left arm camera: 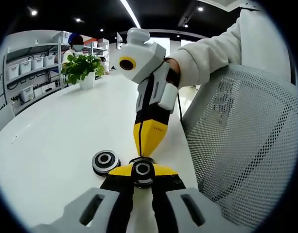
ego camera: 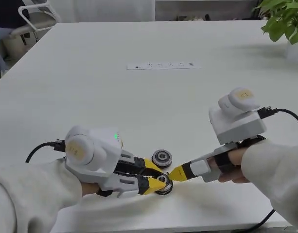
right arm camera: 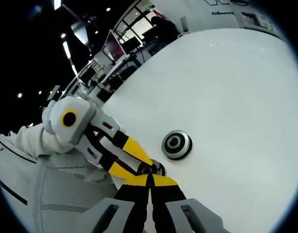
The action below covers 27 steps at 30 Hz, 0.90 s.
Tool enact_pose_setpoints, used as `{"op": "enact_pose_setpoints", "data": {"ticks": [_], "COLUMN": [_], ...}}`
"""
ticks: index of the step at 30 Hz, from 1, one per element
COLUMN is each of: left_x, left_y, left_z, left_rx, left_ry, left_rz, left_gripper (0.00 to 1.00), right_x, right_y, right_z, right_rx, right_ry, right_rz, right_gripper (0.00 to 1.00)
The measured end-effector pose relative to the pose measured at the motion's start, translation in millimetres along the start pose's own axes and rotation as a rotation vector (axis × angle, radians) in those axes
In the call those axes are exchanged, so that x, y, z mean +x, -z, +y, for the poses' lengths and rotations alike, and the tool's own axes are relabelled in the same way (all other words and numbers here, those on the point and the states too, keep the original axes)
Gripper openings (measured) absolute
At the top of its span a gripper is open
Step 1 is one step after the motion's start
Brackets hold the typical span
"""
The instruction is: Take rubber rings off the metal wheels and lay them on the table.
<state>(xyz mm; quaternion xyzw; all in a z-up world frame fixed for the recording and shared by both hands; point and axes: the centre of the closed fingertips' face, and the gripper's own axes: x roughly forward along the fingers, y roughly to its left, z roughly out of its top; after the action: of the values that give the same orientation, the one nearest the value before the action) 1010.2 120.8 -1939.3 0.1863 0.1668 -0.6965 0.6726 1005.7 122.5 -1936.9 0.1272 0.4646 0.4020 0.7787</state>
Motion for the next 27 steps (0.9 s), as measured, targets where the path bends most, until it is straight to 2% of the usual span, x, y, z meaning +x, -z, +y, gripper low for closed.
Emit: {"op": "enact_pose_setpoints", "data": {"ticks": [7,9,11,13,27], "left_x": [0.4,0.5,0.6,0.6,4.0], "left_y": [-0.3,-0.5,-0.6,-0.7,-2.5], "left_z": [0.4,0.4,0.3,0.2,-1.4], "left_rx": [-0.001,-0.001,-0.002,-0.002,0.001], "left_ry": [-0.002,-0.004,-0.006,-0.008,-0.018], "left_rz": [-0.001,0.000,0.002,0.003,0.014], "left_gripper": [0.08,0.08,0.08,0.08,0.08], "right_x": [1.0,-0.3,-2.2,-2.1,-1.0], "right_y": [-3.3,-9.8,-11.1,-6.7,-2.7], "right_z": [4.9,9.3,6.7,-0.5,-4.2], "right_rx": [-0.002,0.019,0.019,-0.005,0.005], "right_ry": [-0.032,-0.064,-0.052,-0.012,0.001], "right_rz": [-0.014,-0.052,-0.053,-0.034,-0.017], "right_gripper": [0.00,0.00,0.00,0.00,0.00]}}
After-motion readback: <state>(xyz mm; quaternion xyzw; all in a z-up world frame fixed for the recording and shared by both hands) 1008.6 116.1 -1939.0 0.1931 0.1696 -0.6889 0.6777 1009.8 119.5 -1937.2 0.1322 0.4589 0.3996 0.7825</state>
